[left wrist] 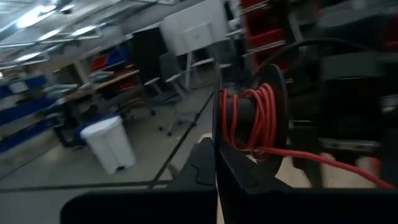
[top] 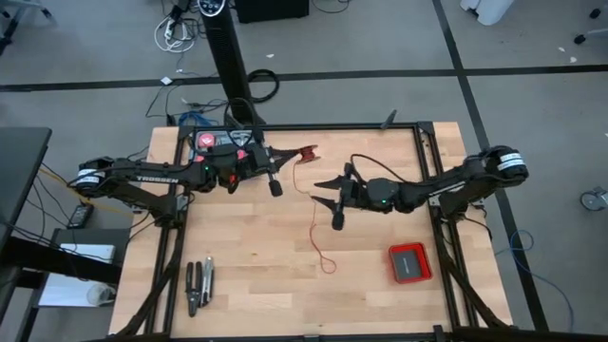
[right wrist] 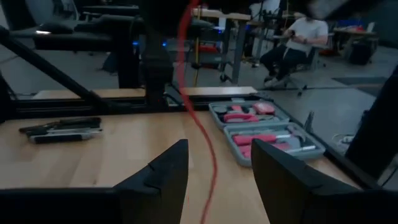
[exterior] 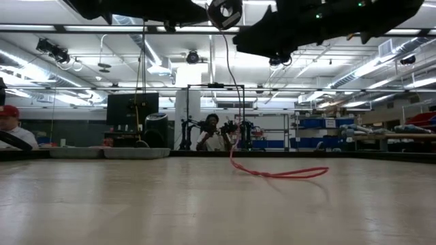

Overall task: Coil cords
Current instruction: Uncoil the red wire from the spool

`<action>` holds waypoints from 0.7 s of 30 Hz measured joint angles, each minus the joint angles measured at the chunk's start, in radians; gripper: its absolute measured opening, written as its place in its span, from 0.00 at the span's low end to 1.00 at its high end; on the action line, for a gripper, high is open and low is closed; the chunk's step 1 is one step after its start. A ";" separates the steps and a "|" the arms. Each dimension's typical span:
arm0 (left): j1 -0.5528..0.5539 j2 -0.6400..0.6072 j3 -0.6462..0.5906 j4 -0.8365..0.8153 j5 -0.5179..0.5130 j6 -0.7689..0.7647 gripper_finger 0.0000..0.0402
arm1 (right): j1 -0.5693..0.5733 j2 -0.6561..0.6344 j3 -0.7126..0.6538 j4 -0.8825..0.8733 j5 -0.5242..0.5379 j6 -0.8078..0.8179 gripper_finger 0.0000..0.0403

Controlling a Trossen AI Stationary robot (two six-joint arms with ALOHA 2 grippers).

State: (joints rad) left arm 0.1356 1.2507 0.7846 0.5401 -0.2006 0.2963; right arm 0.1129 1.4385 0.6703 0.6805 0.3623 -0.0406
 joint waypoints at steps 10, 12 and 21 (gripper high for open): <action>-0.001 0.001 -0.005 -0.053 -0.037 -0.064 0.00 | -0.019 0.048 0.036 0.007 -0.049 -0.105 0.39; -0.001 0.001 -0.005 -0.053 -0.037 -0.072 0.00 | -0.029 0.052 0.035 0.001 -0.049 -0.112 0.38; -0.001 0.001 -0.005 -0.045 -0.036 -0.104 0.00 | -0.058 0.095 0.035 0.027 -0.087 -0.137 0.28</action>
State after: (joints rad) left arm 0.1347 1.2514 0.7797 0.4953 -0.2363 0.1927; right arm 0.0550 1.5335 0.7052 0.7077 0.2754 -0.1777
